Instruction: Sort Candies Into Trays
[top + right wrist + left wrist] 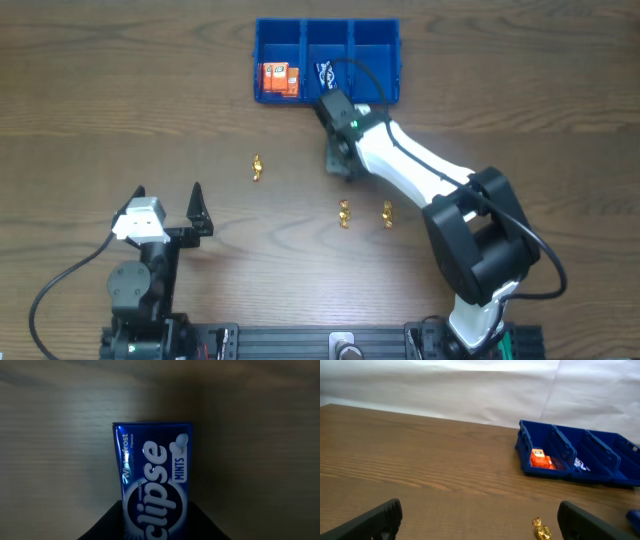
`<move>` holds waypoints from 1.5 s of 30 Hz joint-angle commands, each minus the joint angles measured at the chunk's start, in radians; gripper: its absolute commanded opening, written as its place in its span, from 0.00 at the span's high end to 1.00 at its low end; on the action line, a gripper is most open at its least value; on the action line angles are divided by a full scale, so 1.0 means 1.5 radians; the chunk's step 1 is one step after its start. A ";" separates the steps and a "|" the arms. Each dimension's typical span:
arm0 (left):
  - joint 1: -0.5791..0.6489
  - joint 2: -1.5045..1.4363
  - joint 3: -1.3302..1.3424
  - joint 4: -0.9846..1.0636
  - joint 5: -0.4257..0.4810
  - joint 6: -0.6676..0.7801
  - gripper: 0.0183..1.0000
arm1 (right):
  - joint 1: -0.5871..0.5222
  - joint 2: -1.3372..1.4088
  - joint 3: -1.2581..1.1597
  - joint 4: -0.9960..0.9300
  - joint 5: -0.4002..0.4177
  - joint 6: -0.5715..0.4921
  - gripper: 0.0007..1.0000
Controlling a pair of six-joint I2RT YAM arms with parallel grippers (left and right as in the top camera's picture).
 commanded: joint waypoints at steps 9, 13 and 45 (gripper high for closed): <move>0.003 -0.004 -0.011 -0.028 -0.004 0.005 0.00 | -0.027 0.216 0.679 -0.215 0.091 -0.086 0.74; 0.003 -0.004 -0.011 -0.028 -0.004 0.005 0.00 | -0.046 0.296 0.719 -0.174 0.078 -0.086 0.74; 0.003 -0.004 -0.011 -0.028 -0.004 0.005 0.00 | 0.039 0.305 0.718 -0.214 0.051 -0.069 0.13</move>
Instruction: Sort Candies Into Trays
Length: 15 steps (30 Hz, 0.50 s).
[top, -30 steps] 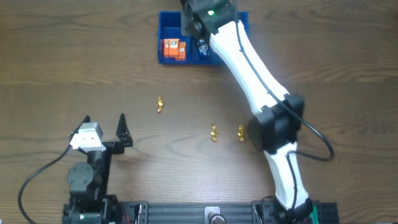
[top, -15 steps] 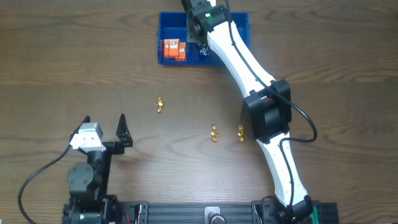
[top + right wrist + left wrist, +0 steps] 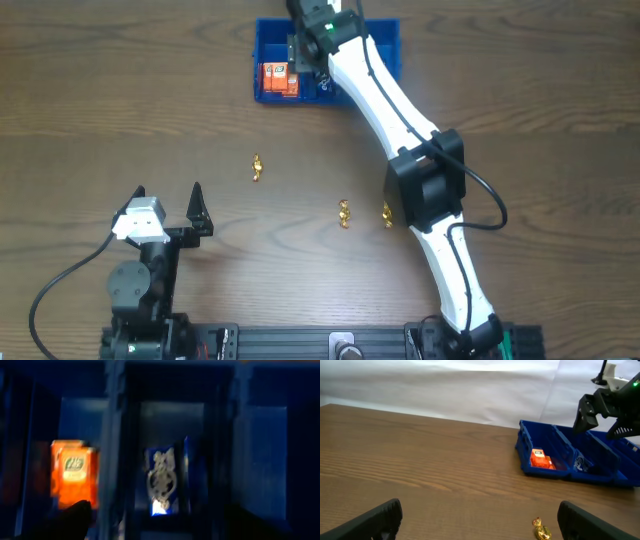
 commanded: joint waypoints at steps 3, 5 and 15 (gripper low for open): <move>0.003 -0.004 -0.011 -0.028 -0.004 0.005 0.00 | 0.128 -0.042 0.009 -0.071 -0.008 0.044 0.13; 0.003 -0.004 -0.011 -0.028 -0.004 0.005 0.00 | 0.165 -0.042 -0.017 -0.083 -0.014 0.069 0.13; 0.003 -0.004 -0.011 -0.028 -0.004 0.005 0.00 | 0.239 -0.042 -0.189 -0.022 -0.043 0.179 0.15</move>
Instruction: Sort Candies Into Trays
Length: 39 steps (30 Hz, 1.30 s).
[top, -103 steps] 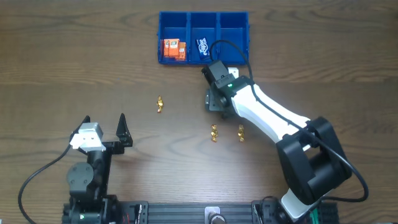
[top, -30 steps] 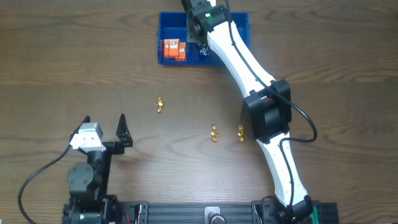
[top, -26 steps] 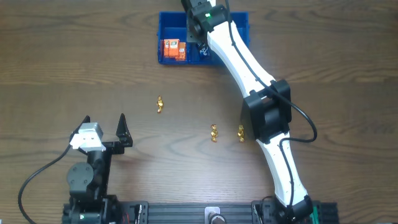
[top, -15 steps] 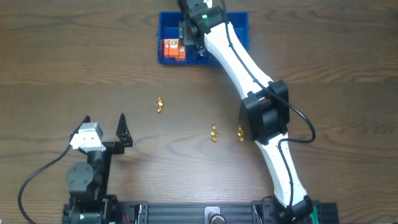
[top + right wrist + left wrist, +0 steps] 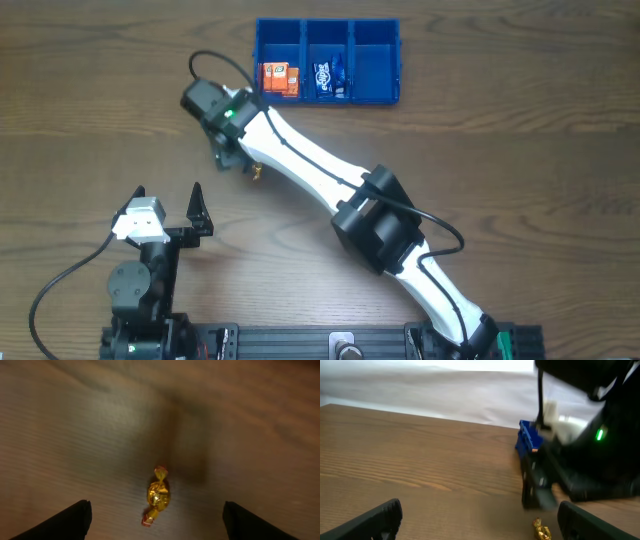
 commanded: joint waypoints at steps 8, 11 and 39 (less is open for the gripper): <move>0.003 -0.004 -0.011 -0.028 -0.004 0.005 0.00 | -0.004 -0.003 -0.094 0.062 0.002 0.113 0.24; 0.003 -0.004 -0.011 -0.028 -0.004 0.005 0.00 | -0.004 0.014 -0.094 0.062 0.001 0.128 0.27; 0.003 -0.004 -0.011 -0.028 -0.004 0.005 0.00 | -0.003 0.042 -0.094 0.083 -0.009 0.142 0.58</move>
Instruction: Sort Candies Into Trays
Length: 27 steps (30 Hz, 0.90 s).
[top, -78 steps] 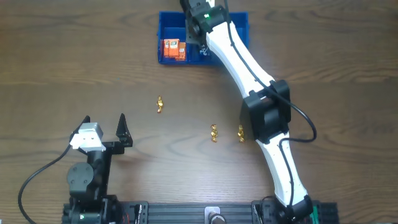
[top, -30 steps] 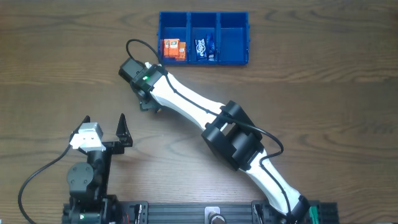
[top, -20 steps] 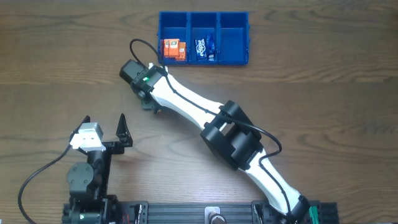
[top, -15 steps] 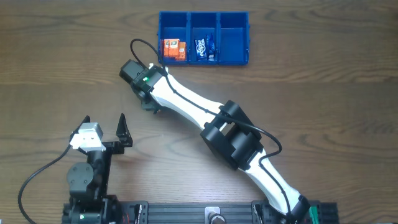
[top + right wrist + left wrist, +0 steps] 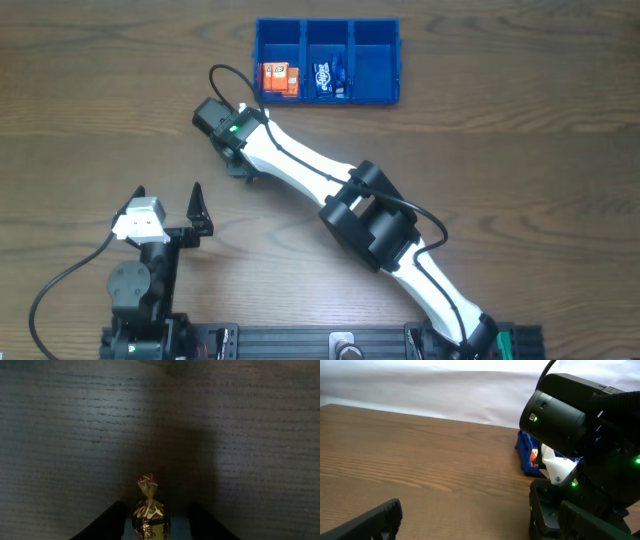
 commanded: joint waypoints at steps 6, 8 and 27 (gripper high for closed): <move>0.003 -0.004 -0.011 -0.028 -0.004 0.005 0.00 | -0.002 0.021 -0.002 0.005 0.004 0.008 0.76; 0.003 -0.004 -0.011 -0.028 -0.004 0.005 0.00 | -0.002 0.020 -0.002 0.004 0.004 0.008 0.79; 0.003 -0.004 -0.011 -0.028 -0.004 0.005 0.00 | -0.310 -0.249 0.003 -0.018 0.088 -0.283 0.82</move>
